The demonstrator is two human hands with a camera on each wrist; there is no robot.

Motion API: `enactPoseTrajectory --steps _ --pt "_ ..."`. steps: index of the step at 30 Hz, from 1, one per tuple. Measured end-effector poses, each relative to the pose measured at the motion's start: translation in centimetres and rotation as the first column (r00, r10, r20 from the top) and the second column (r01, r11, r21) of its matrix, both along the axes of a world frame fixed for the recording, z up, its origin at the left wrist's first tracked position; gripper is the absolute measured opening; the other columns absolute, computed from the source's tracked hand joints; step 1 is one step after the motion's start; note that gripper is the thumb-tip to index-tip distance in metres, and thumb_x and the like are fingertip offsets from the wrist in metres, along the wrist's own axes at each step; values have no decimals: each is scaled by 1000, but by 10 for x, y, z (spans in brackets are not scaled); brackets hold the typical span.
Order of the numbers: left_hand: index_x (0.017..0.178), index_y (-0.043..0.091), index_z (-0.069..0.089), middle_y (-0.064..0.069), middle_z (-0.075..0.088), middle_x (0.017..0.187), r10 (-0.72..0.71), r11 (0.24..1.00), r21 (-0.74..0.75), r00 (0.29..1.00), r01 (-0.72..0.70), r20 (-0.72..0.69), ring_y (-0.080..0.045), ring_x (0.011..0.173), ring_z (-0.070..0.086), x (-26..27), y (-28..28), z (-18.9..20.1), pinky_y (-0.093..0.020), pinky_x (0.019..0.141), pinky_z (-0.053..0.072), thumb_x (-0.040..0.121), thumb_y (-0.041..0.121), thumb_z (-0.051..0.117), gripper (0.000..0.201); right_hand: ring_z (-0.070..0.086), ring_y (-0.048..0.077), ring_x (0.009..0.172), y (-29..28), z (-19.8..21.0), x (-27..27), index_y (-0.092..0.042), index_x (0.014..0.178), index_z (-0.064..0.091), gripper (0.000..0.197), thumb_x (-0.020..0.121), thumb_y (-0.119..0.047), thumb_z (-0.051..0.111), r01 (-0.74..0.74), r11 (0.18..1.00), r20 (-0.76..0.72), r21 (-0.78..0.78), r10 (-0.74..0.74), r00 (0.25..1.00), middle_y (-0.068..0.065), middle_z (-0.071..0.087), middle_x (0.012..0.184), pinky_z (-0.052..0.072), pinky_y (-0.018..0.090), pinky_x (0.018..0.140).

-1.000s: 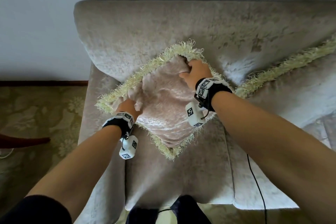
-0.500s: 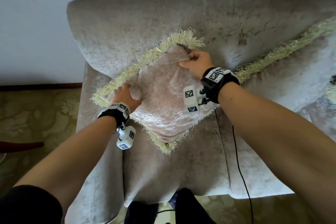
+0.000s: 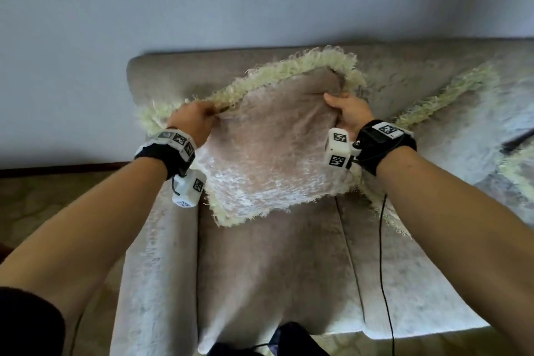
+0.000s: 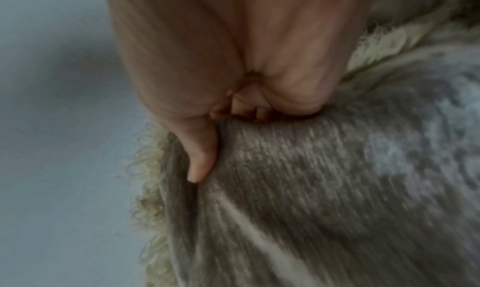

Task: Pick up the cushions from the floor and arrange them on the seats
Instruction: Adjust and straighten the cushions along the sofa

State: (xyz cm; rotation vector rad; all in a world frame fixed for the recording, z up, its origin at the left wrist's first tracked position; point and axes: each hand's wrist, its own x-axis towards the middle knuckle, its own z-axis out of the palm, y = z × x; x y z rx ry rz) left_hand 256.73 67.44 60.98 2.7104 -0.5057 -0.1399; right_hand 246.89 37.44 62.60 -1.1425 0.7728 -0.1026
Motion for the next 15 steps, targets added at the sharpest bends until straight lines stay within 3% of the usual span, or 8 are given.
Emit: enactPoseTrajectory --steps 4,7,9,11,13,15 --pt "105 23 69 -2 69 97 -87 996 -12 995 87 45 -20 81 54 28 -23 33 -32 74 43 93 26 58 16 72 26 76 -32 -7 1 0 109 66 20 96 -13 60 -84 996 -76 14 85 994 11 73 84 59 36 63" --pt "103 23 69 -2 69 101 -140 986 87 990 141 -8 -26 88 60 46 -37 33 -32 77 43 91 29 62 15 73 29 81 -43 -36 7 3 121 62 35 90 -13 68 -78 997 -155 -9 76 985 16 71 99 59 39 66" --pt "100 23 71 -4 69 102 -131 980 143 990 138 -60 -26 87 60 54 -43 20 -32 77 44 90 27 64 13 72 34 93 -48 -60 16 2 122 63 48 80 -15 78 -48 997 -205 -60 35 978 20 70 109 59 43 71" --pt "103 22 71 -6 69 106 -98 980 160 989 115 -106 -29 91 62 56 -45 -5 -35 80 49 90 26 64 15 71 32 93 -47 -78 24 -3 119 64 59 67 -23 86 -27 985 -250 -170 -16 968 15 71 107 58 40 74" --pt "104 24 71 -5 69 109 -56 980 178 986 85 -160 -30 92 65 53 -44 -36 -38 80 53 91 26 63 15 67 25 85 -37 -90 29 -8 106 63 45 70 -24 85 -86 944 -312 -319 -19 950 11 71 104 55 36 77" --pt "101 27 70 -6 71 106 -10 973 226 982 54 -189 -26 80 63 47 -40 -64 -36 74 54 94 26 59 14 64 26 92 -27 -110 28 -9 104 64 31 80 -24 78 -235 861 -421 -451 27 906 11 69 108 51 34 83"
